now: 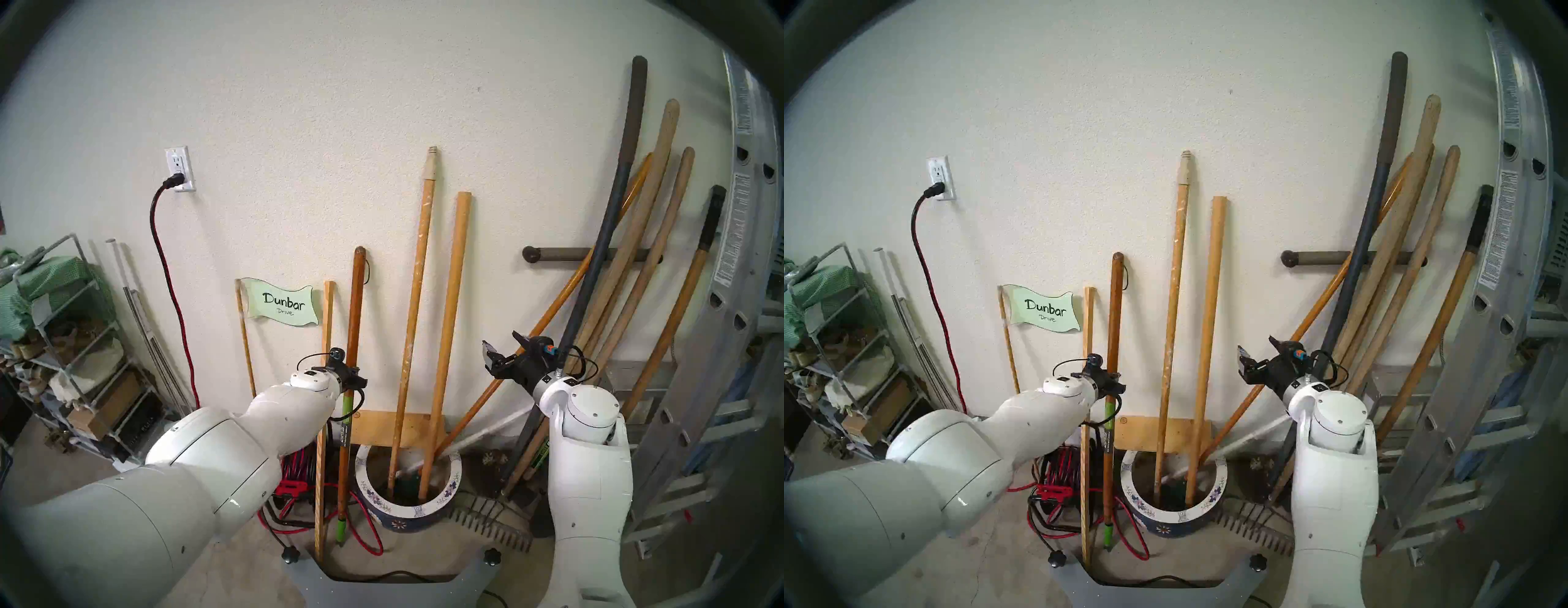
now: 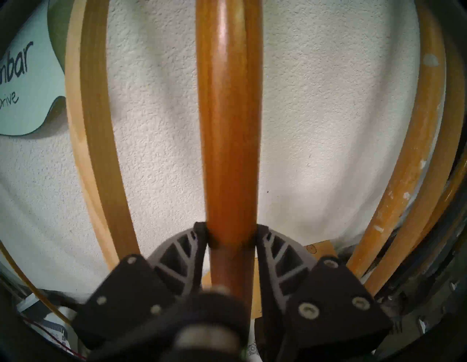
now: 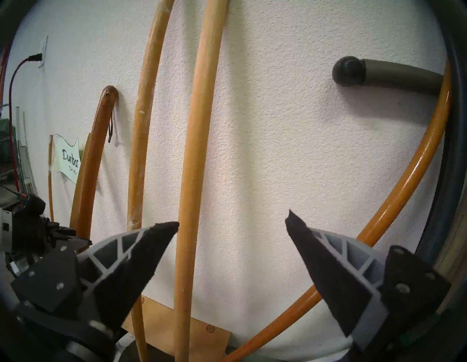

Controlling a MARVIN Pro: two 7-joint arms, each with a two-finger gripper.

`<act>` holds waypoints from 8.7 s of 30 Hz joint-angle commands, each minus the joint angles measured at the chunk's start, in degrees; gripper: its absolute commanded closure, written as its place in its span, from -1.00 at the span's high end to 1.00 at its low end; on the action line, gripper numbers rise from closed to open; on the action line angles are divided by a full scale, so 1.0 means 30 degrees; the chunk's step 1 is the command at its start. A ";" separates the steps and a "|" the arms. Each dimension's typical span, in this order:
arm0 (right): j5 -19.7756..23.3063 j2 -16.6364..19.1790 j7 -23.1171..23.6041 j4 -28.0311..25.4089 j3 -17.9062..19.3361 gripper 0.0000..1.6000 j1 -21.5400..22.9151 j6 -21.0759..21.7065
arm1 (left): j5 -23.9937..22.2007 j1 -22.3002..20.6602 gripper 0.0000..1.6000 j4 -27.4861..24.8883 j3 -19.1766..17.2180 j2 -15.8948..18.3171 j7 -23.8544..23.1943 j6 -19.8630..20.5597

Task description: Put wooden sticks into the pot

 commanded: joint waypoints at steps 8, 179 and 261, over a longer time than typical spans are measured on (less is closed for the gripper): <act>0.0010 -0.0026 0.0025 -0.0074 -0.0052 1.00 0.0018 -0.0033 | -0.0354 0.0840 -1.00 -0.1879 -0.0497 0.0395 -0.0273 -0.1159; 0.0011 -0.0025 0.0024 -0.0070 -0.0052 1.00 0.0020 -0.0032 | 0.1517 1.4807 -1.00 -4.1015 -0.4538 1.0158 1.4012 0.7661; 0.0011 -0.0026 0.0026 -0.0075 -0.0053 1.00 0.0017 -0.0034 | 0.1887 1.0394 -1.00 -3.3139 -0.1752 0.6347 1.1693 0.6024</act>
